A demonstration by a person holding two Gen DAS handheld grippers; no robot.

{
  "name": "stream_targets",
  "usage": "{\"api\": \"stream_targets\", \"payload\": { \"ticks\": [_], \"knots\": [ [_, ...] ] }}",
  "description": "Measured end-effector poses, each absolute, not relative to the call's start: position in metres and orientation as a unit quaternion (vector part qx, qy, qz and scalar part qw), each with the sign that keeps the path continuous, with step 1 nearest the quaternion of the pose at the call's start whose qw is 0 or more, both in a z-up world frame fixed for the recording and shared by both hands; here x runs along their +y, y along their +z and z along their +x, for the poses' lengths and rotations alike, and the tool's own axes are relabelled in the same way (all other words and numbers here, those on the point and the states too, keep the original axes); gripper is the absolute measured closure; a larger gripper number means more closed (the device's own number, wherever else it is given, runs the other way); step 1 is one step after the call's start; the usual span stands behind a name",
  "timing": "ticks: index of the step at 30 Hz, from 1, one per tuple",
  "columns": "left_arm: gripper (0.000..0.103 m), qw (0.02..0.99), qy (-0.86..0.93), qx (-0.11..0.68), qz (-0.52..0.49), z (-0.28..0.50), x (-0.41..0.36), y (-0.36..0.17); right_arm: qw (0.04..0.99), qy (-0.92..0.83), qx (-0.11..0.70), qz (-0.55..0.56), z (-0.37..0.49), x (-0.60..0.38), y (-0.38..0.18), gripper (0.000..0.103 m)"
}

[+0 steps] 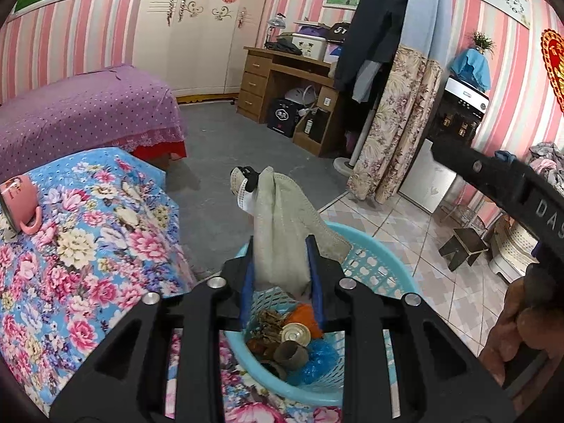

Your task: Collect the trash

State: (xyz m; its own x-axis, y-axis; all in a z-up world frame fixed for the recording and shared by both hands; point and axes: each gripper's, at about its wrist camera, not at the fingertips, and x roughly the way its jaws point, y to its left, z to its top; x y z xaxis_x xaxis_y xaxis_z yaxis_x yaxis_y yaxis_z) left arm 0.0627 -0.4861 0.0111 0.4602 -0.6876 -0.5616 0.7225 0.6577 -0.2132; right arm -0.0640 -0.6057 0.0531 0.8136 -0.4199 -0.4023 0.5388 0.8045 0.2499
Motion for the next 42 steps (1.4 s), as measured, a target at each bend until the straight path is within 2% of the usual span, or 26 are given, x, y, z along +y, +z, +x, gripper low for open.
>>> {"api": "stream_targets", "payload": {
  "ticks": [1, 2, 3, 5, 7, 13, 23, 35, 42],
  "knots": [
    [0.070, 0.854, -0.415, 0.314, 0.027, 0.062, -0.488, 0.011, 0.935, -0.257, 0.163, 0.182, -0.065, -0.607, 0.054, 0.033],
    [0.060, 0.854, -0.414, 0.313, 0.028, 0.061, -0.489, 0.012, 0.934, -0.260, 0.162, 0.184, -0.066, -0.608, 0.054, 0.033],
    [0.056, 0.855, -0.413, 0.311, 0.028, 0.061, -0.490, 0.013, 0.934, -0.260, 0.162, 0.184, -0.066, -0.608, 0.053, 0.033],
    [0.039, 0.856, -0.413, 0.308, 0.029, 0.060, -0.491, 0.013, 0.934, -0.258, 0.165, 0.183, -0.064, -0.608, 0.052, 0.033],
    [0.030, 0.859, -0.413, 0.303, 0.027, 0.058, -0.489, 0.015, 0.935, -0.253, 0.169, 0.180, -0.061, -0.606, 0.051, 0.033],
    [0.017, 0.861, -0.412, 0.297, 0.020, 0.059, -0.482, 0.019, 0.939, -0.244, 0.170, 0.174, -0.057, -0.599, 0.053, 0.033],
    [0.011, 0.871, -0.400, 0.284, 0.013, 0.059, -0.459, 0.027, 0.943, -0.232, 0.171, 0.165, -0.051, -0.592, 0.055, 0.033],
    [0.011, 0.879, -0.387, 0.279, -0.002, 0.067, -0.422, 0.031, 0.950, -0.215, 0.176, 0.146, -0.038, -0.568, 0.060, 0.032],
    [0.011, 0.900, -0.340, 0.273, -0.005, 0.071, -0.364, 0.031, 0.956, -0.187, 0.179, 0.139, -0.024, -0.544, 0.063, 0.031]
  ]
}}
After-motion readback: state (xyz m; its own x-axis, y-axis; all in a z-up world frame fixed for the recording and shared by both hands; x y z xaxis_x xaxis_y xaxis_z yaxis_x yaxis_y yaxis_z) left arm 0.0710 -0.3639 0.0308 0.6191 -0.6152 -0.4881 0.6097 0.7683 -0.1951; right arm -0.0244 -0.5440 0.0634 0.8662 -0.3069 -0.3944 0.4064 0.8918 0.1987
